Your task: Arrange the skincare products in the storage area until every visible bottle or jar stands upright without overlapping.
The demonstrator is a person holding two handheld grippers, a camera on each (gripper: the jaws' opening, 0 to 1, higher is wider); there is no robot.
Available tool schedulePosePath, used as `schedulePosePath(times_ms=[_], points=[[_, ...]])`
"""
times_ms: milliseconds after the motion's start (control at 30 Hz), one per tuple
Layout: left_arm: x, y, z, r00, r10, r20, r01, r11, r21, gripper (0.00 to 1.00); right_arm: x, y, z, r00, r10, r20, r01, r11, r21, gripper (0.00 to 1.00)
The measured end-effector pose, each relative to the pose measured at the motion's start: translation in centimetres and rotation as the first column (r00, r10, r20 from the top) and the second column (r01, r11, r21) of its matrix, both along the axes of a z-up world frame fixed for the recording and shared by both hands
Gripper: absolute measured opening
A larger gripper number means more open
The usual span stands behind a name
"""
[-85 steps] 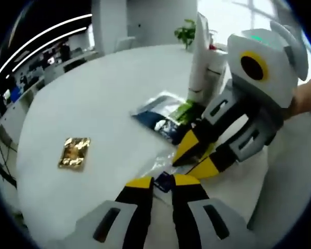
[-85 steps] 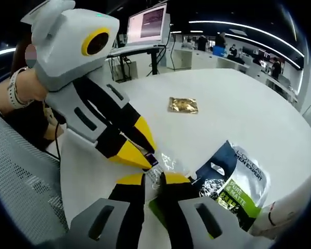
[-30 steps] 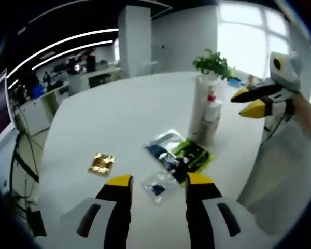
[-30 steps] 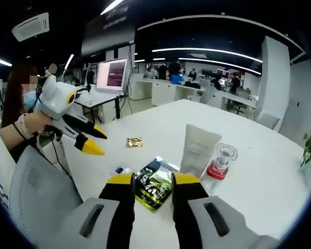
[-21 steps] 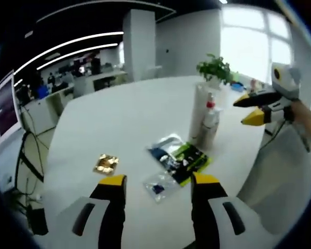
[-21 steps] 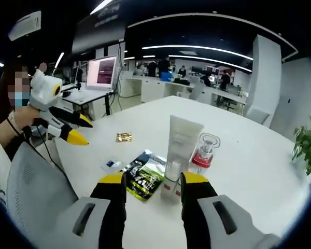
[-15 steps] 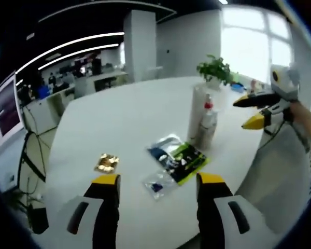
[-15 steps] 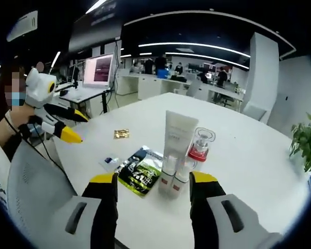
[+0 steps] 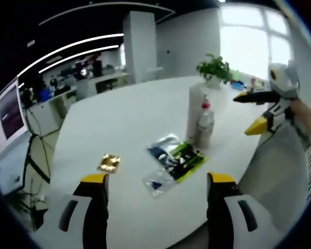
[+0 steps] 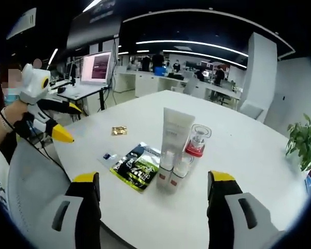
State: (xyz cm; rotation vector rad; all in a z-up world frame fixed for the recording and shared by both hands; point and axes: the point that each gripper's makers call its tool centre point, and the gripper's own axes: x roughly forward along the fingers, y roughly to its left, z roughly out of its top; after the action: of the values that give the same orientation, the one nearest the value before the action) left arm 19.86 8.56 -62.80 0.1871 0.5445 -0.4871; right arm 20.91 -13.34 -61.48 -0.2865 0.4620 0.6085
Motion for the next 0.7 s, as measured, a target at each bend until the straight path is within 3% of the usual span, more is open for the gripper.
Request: schedulePosePath(times_ms=[467,700], points=[[-1.9,-2.4,0.5,1.000,-0.025,-0.008,0.024,0.999,-0.026,0.83,-0.6,0.1,0.0,1.000,0.019,-0.017,-0.020,1.000,-0.010,0.95],[-1.7,-2.4,0.2,1.000,-0.007,-0.025,0.006,1.000,-0.020,0.89,-0.7,0.1,-0.1,0.999,0.029,-0.026,-0.030,0.999,-0.022,0.97]])
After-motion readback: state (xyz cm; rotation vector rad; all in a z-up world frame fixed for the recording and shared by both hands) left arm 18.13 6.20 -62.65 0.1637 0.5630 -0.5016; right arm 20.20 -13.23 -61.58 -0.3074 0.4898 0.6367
